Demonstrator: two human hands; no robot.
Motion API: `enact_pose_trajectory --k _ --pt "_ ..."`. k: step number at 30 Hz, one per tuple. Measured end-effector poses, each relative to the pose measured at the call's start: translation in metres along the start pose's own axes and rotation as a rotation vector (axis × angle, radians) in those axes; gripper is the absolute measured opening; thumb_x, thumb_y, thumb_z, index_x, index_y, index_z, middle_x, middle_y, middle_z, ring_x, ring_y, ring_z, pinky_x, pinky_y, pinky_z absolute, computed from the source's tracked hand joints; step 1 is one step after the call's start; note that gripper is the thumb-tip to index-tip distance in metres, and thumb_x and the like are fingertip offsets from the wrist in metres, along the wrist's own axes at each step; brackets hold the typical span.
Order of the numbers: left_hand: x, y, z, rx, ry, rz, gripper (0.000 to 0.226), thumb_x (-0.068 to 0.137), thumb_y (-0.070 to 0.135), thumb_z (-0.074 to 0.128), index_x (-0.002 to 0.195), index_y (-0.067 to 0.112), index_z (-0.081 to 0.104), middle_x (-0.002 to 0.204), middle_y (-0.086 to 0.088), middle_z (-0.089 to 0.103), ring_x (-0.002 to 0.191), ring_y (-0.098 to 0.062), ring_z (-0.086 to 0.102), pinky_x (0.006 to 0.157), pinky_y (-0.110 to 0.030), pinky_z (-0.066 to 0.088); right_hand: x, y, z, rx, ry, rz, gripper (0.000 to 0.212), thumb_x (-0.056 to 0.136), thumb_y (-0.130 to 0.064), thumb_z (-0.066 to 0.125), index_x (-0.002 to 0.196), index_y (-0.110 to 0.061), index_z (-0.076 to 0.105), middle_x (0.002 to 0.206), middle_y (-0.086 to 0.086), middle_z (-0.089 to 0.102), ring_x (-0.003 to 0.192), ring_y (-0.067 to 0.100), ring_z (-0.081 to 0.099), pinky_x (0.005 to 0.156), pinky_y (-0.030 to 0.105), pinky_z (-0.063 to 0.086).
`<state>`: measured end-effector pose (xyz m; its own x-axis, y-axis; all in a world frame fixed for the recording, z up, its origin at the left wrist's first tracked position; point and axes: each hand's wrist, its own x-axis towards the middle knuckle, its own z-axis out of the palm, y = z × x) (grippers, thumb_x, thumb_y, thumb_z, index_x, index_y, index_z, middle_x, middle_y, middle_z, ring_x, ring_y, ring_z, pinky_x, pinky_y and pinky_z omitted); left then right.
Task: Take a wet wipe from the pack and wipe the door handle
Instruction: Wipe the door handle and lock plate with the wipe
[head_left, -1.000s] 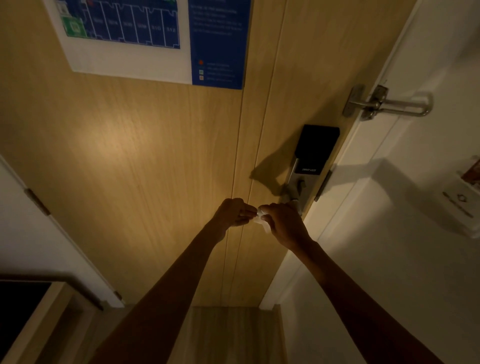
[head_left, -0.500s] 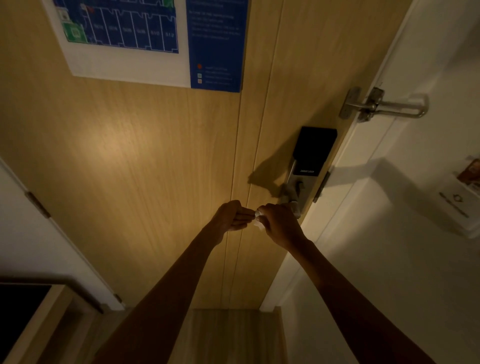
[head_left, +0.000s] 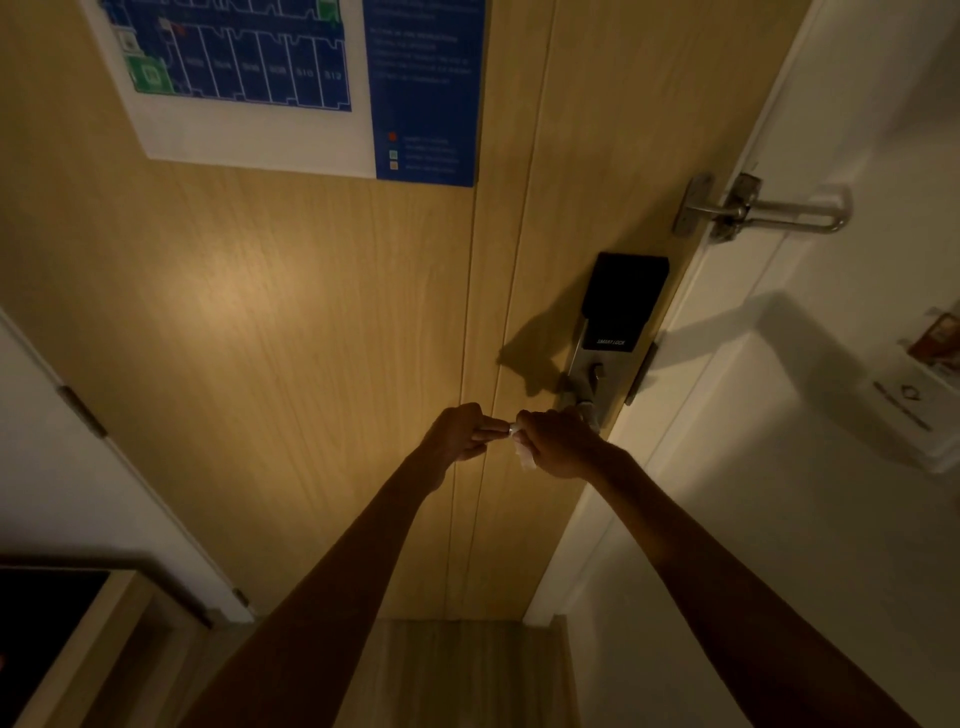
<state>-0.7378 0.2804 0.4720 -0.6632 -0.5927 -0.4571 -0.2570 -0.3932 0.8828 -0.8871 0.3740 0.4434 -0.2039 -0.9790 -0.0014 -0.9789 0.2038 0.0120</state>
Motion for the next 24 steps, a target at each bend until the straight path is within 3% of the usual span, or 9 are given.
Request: enact_pose_trajectory --k 1,3,7,11,15,18,20,24 --pt "0.0 0.001 0.0 -0.014 -0.002 -0.017 0.04 0.092 0.009 0.036 0.115 -0.01 0.062 0.106 -0.012 0.071 0.103 -0.018 0.066 0.09 -0.025 0.048 0.003 -0.001 -0.005 0.035 -0.078 0.03 0.028 0.102 -0.03 0.038 0.121 -0.012 0.047 0.099 0.007 0.065 0.088 0.022 0.063 0.08 0.033 0.039" --pt "-0.002 0.003 0.002 -0.037 -0.005 -0.045 0.039 0.091 0.007 0.035 0.116 -0.01 0.06 0.117 -0.017 0.067 0.114 -0.022 0.062 0.097 -0.03 0.046 0.002 -0.004 -0.005 0.024 -0.055 0.039 0.027 0.102 -0.03 0.038 0.119 -0.012 0.048 0.098 0.006 0.065 0.087 0.022 0.063 0.079 0.033 0.04" --pt "0.001 0.0 0.0 -0.016 -0.014 -0.03 0.04 0.088 0.01 0.038 0.113 -0.007 0.064 0.112 -0.014 0.071 0.11 -0.019 0.065 0.101 -0.031 0.047 -0.01 -0.006 0.029 -0.086 0.306 -0.025 0.021 0.095 -0.03 0.053 0.104 -0.01 0.055 0.083 0.006 0.065 0.072 0.021 0.064 0.073 0.033 0.05" --pt "0.0 -0.001 0.0 -0.017 -0.002 -0.028 0.038 0.086 0.009 0.042 0.112 -0.006 0.065 0.1 -0.014 0.071 0.098 -0.017 0.065 0.102 -0.033 0.047 -0.008 0.0 0.044 -0.129 0.414 -0.016 0.026 0.092 -0.031 0.059 0.106 -0.01 0.055 0.083 0.006 0.065 0.072 0.019 0.064 0.071 0.032 0.054" --pt "-0.002 0.0 0.002 -0.031 0.0 -0.029 0.039 0.087 0.01 0.039 0.111 -0.006 0.066 0.112 -0.016 0.069 0.105 -0.019 0.064 0.104 -0.033 0.045 -0.003 0.004 0.027 -0.073 0.189 -0.067 0.026 0.098 -0.028 0.049 0.118 -0.011 0.051 0.094 0.006 0.066 0.083 0.021 0.065 0.078 0.032 0.048" --pt "-0.005 0.001 0.003 -0.022 -0.009 -0.038 0.041 0.087 0.01 0.037 0.111 -0.004 0.067 0.114 -0.015 0.069 0.114 -0.021 0.061 0.105 -0.033 0.044 0.006 0.004 -0.002 0.109 -0.132 -0.006 0.026 0.102 -0.025 0.04 0.123 -0.011 0.048 0.094 0.006 0.062 0.082 0.02 0.061 0.07 0.029 0.04" --pt "-0.008 0.002 0.005 -0.013 -0.014 -0.038 0.042 0.086 0.01 0.037 0.111 -0.003 0.067 0.11 -0.014 0.069 0.115 -0.021 0.061 0.105 -0.032 0.044 0.009 0.003 -0.009 0.147 -0.182 0.003 0.026 0.102 -0.024 0.039 0.123 -0.011 0.048 0.09 0.006 0.06 0.078 0.019 0.057 0.064 0.029 0.037" --pt "-0.008 -0.001 0.004 -0.02 -0.015 -0.022 0.041 0.087 0.012 0.036 0.107 -0.001 0.07 0.103 -0.01 0.071 0.112 -0.019 0.063 0.103 -0.032 0.045 -0.006 0.0 0.022 -0.064 0.202 -0.031 0.019 0.096 -0.024 0.054 0.111 -0.012 0.054 0.088 0.005 0.067 0.076 0.02 0.066 0.067 0.03 0.046"
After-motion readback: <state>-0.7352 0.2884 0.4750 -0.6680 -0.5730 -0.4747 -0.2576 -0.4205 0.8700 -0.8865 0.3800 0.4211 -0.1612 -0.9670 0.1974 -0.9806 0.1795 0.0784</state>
